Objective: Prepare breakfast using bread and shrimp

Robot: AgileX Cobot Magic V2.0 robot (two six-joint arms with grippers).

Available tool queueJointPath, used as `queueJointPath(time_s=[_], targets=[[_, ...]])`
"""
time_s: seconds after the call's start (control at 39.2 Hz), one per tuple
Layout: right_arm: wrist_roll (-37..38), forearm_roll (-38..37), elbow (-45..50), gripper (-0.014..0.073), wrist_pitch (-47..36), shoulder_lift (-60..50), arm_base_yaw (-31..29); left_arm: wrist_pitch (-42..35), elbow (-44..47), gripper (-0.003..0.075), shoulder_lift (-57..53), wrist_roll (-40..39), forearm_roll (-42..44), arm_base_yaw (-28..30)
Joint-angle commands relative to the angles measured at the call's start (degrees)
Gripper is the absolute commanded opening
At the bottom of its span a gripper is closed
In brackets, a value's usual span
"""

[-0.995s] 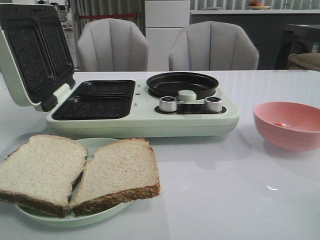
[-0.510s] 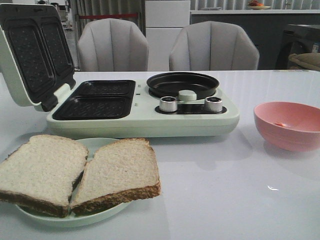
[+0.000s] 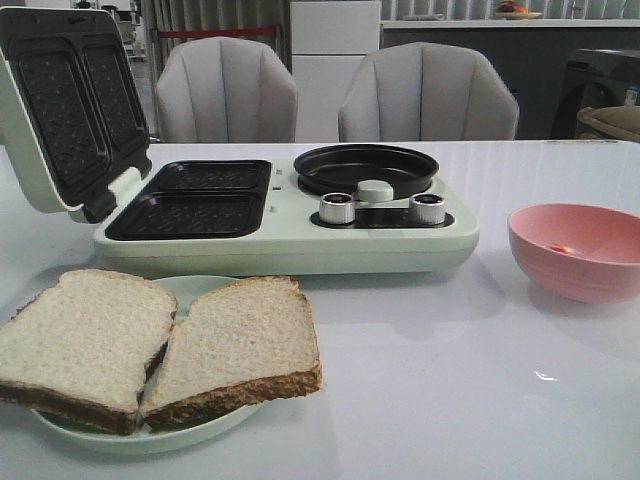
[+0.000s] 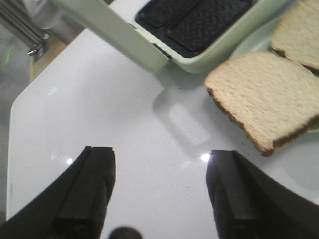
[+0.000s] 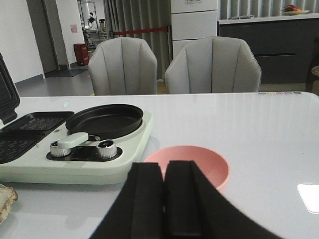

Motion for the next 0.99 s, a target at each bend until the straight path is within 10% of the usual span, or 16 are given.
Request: queueJointPath(time_s=[0.0,0.28,0.97], targets=[[-0.4,-0.3,-0.3,0.0138,-4.8,-0.5,0.1,-1.8,-1.4,0.0460,5.3,-0.2,6.0,-6.4],[-0.4,-0.3,-0.3,0.0138,-4.8,-0.5,0.1,0.9,-1.4,0.0459,23.1,-0.2,18.5,-18.5],[-0.4,-0.3,-0.3,0.0138,-4.8,-0.5,0.1,-3.1,-8.1,0.0459,50.9,-0.2,29.4,-17.0]])
